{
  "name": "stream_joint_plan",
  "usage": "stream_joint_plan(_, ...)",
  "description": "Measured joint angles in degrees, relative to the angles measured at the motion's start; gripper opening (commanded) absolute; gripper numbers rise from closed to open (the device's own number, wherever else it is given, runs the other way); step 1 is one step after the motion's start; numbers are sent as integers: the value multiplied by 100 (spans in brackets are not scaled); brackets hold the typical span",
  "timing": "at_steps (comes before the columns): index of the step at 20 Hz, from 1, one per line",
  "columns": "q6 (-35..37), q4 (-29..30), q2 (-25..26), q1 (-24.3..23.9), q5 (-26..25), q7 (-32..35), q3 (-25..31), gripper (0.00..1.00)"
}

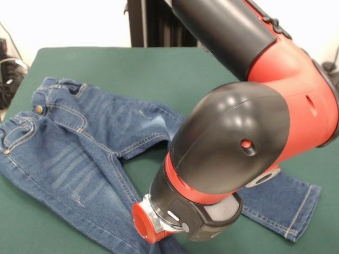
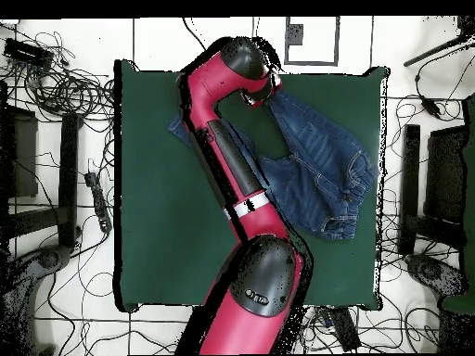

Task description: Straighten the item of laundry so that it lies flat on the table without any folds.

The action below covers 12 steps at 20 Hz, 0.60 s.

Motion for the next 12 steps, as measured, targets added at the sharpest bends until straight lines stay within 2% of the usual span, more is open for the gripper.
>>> stream_joint_plan(12,-2,0,32,10,-55,0,5,0)
